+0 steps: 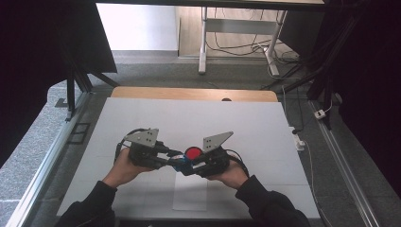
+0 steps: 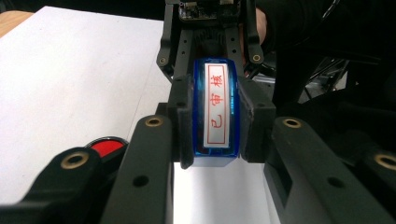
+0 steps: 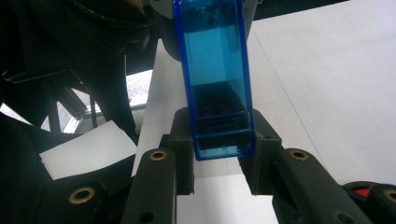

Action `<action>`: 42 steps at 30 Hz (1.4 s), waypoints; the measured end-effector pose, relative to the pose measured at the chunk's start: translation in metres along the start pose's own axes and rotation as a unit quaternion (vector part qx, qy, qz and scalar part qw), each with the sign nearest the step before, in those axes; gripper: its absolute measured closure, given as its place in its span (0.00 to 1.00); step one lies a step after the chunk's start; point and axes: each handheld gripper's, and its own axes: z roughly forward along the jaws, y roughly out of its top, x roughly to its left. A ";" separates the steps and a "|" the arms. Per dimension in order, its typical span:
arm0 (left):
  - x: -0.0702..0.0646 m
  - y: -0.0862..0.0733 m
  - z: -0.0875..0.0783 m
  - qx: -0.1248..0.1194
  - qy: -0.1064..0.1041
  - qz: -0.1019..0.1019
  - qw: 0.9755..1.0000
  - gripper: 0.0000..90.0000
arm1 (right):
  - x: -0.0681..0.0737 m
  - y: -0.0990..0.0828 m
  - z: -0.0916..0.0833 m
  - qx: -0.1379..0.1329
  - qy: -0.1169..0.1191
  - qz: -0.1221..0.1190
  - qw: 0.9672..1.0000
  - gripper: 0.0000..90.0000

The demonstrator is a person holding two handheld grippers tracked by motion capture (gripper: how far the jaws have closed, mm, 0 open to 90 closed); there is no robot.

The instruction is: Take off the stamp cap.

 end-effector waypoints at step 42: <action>0.000 0.000 -0.021 -0.025 0.024 -0.012 0.999 0.79 | 0.000 -0.005 0.004 0.048 -0.015 0.008 0.999 0.77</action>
